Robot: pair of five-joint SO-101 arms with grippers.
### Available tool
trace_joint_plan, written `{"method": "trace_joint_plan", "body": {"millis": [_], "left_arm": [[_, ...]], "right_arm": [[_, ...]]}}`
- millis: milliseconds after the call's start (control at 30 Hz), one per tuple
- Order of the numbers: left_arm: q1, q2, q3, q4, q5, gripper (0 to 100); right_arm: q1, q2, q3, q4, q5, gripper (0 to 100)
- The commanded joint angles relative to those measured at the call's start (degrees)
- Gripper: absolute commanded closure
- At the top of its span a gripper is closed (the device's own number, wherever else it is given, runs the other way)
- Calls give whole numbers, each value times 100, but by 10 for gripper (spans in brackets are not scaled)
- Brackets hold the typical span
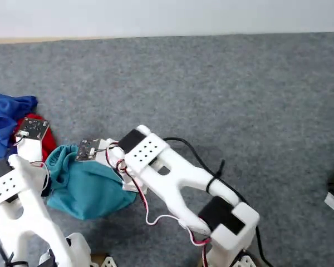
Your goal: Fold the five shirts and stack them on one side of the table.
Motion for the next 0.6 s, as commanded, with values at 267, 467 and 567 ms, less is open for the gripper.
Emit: {"method": "trace_joint_plan", "body": {"millis": [267, 467, 567], "left_arm": [[-26, -44, -57, -79, -26, 997], [-26, -44, -66, -53, -26, 997], [-26, -53, -66, -53, -26, 997]], "right_arm": [[-136, 629, -378, -523, 53, 724], [-84, 989, -387, -787, 97, 737], [13, 1226, -580, -796, 105, 810]]}}
